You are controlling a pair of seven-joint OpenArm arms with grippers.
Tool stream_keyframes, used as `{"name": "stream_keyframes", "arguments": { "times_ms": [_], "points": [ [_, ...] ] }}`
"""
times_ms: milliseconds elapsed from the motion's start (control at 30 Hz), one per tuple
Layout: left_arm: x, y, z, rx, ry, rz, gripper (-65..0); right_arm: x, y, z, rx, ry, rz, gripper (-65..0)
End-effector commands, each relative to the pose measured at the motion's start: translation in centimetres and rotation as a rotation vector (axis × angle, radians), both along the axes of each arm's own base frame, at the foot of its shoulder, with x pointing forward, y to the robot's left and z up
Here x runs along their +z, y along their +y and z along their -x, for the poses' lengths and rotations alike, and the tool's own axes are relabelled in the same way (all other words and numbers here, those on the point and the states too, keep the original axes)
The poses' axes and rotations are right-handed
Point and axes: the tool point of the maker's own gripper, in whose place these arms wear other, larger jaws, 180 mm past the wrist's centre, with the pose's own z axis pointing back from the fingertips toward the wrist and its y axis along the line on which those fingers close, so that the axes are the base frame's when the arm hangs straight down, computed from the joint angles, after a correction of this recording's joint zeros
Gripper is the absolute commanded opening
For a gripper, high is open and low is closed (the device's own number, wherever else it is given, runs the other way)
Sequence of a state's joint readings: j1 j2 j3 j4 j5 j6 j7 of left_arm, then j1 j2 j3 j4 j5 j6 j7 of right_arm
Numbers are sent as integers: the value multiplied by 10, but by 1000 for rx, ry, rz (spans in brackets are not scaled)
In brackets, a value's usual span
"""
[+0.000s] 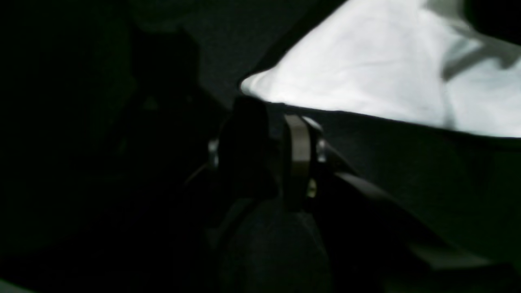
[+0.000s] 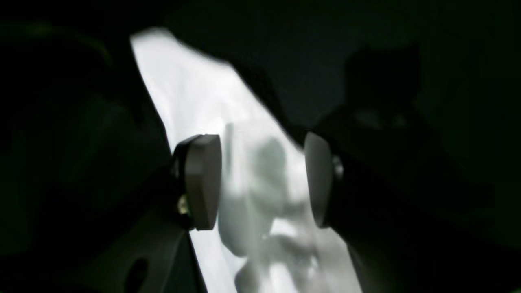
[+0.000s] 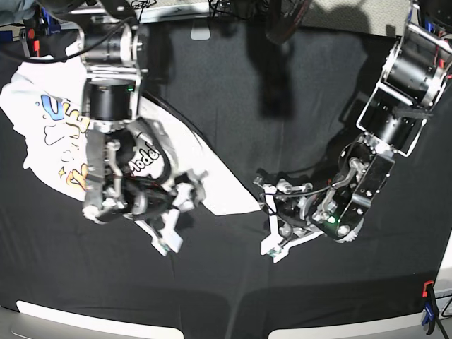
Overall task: Layout the t-shirt on the table in an organized manner, then fold the t-shirt properly
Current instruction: 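Pull the hem outward with the left gripper to stretch the shirt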
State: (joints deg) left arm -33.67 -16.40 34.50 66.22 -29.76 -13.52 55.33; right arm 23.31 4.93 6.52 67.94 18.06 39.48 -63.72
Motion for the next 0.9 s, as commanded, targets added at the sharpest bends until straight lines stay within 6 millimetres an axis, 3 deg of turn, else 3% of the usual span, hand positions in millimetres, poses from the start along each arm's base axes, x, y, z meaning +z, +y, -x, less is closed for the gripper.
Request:
{"name": "stream_keyframes", "arguments": {
  "times_ms": [0, 133, 233, 367, 567, 733, 867],
  "points": [
    [22, -5, -16, 0, -66, 33, -473, 20, -6, -14, 1, -57, -7, -331],
    [25, -6, -21, 1, -102, 35, -464, 27, -48, -16, -40, -71, 67, -332],
    [25, 1, -28, 51, -125, 13, -418, 45, -86, -20, -112, -125, 99, -332],
    [24, -2, -25, 55, -109, 33, -408, 70, -136, -14, -230, -207, 113, -332],
    [31, -29, -19, 38, -81, 120, -409, 88, -189, 29, -336, -280, 153, -332],
    [36, -61, -16, 13, -87, 165, -408, 87, -214, 76, -389, -284, 239, -332],
    [31, -48, -36, 182, -95, 153, -409, 83, -230, 113, -432, -263, 294, -332]
  ]
}}
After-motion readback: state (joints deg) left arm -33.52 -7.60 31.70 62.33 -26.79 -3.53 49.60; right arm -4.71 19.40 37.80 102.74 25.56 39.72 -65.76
